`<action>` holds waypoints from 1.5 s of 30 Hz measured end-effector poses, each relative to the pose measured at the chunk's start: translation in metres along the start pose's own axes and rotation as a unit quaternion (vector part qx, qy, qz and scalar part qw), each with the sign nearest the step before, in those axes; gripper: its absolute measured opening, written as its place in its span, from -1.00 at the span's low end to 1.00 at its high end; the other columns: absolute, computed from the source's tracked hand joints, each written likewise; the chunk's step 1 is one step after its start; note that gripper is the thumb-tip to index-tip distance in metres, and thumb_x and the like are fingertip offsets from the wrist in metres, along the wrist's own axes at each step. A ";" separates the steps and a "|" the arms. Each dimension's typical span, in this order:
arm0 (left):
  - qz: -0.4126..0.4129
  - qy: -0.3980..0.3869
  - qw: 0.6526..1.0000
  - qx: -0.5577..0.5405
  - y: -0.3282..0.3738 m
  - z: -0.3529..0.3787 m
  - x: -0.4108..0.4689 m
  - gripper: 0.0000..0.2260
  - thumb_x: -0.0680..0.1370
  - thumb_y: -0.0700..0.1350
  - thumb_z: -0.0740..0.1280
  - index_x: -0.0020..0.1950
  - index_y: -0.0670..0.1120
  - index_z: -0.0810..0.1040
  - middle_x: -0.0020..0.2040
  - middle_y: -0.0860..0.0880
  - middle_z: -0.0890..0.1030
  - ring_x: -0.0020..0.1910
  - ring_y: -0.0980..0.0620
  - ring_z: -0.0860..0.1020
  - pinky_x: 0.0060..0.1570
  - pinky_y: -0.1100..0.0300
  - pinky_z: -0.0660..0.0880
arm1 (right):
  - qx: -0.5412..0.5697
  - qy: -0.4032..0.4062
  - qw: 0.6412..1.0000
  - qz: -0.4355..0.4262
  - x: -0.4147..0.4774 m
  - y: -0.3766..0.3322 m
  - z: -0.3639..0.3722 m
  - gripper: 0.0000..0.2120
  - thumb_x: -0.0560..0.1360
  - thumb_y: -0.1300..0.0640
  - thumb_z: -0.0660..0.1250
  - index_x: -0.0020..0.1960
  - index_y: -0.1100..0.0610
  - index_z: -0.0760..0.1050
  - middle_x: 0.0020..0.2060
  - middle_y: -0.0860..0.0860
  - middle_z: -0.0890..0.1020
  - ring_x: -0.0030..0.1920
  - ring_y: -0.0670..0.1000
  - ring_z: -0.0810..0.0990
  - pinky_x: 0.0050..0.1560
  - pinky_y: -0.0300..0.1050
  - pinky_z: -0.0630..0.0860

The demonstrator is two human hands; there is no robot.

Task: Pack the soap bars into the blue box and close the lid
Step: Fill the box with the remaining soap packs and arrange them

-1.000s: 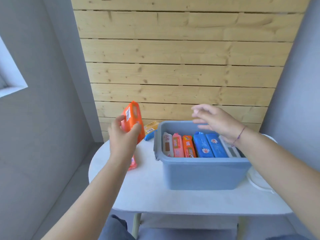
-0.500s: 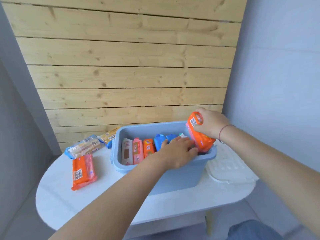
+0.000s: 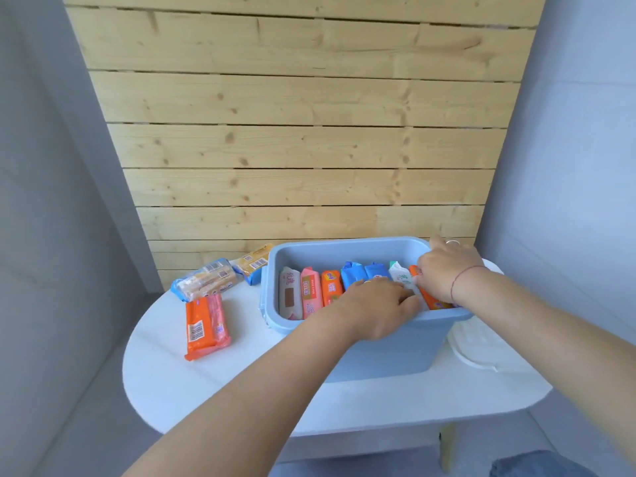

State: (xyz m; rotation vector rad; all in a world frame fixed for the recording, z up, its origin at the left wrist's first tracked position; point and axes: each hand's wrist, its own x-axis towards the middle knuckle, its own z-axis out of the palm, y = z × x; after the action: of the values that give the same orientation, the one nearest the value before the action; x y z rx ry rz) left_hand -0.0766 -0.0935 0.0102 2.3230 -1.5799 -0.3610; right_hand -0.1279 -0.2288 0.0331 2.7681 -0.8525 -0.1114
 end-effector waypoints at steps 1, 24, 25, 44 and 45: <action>-0.008 0.058 0.998 -0.028 -0.003 -0.003 -0.005 -0.64 0.60 0.05 0.05 0.03 -0.10 0.57 0.06 -0.12 0.61 0.10 -0.14 0.49 0.14 0.01 0.40 | 0.012 0.013 1.000 -0.002 -0.001 -0.003 -0.004 -0.67 0.56 -0.07 0.11 0.14 0.06 0.53 0.22 0.10 0.40 0.26 0.15 0.39 0.20 -0.04 0.32; -0.561 0.353 0.720 -0.207 -0.215 0.034 -0.097 -0.50 0.39 0.05 0.32 0.22 -0.20 0.32 0.17 -0.22 0.43 0.25 -0.22 0.34 0.12 -0.06 0.37 | 0.168 -0.034 0.976 -0.138 -0.009 -0.107 -0.011 -0.59 0.54 -0.02 0.17 0.37 0.00 0.37 0.32 0.04 0.38 0.37 0.11 0.30 0.33 0.05 0.34; -0.549 0.386 0.701 -0.242 -0.213 0.030 -0.100 -0.49 0.40 0.03 0.32 0.24 -0.21 0.33 0.18 -0.24 0.44 0.25 -0.23 0.35 0.14 -0.07 0.38 | 0.178 -0.029 0.974 -0.140 -0.009 -0.109 -0.010 -0.61 0.54 0.00 0.18 0.36 0.00 0.39 0.31 0.04 0.39 0.36 0.11 0.32 0.33 0.03 0.34; -0.093 0.207 0.877 -0.423 -0.069 -0.065 -0.027 -0.75 0.54 0.16 0.19 -0.07 0.10 0.61 -0.13 0.10 0.62 -0.07 0.14 0.55 -0.01 0.22 0.43 | 0.275 0.136 0.937 -0.169 -0.006 -0.014 -0.041 -0.77 0.32 -0.07 0.48 -0.09 -0.05 0.53 -0.23 -0.07 0.63 -0.14 0.05 0.59 -0.14 -0.03 0.50; -0.118 0.214 0.891 -0.381 -0.071 -0.061 -0.023 -0.73 0.57 0.14 0.13 -0.06 0.10 0.59 -0.10 0.10 0.60 -0.05 0.12 0.52 0.00 0.18 0.40 | 0.277 0.140 0.939 -0.146 -0.006 -0.007 -0.036 -0.78 0.33 -0.10 0.46 -0.13 -0.05 0.49 -0.27 -0.06 0.61 -0.19 0.06 0.57 -0.18 -0.03 0.49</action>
State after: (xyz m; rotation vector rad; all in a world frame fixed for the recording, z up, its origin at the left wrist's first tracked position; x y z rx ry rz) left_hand -0.0010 -0.0408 0.0395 1.7895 -0.7448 -0.3961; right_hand -0.1235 -0.2123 0.0663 3.2954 -0.4384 0.5415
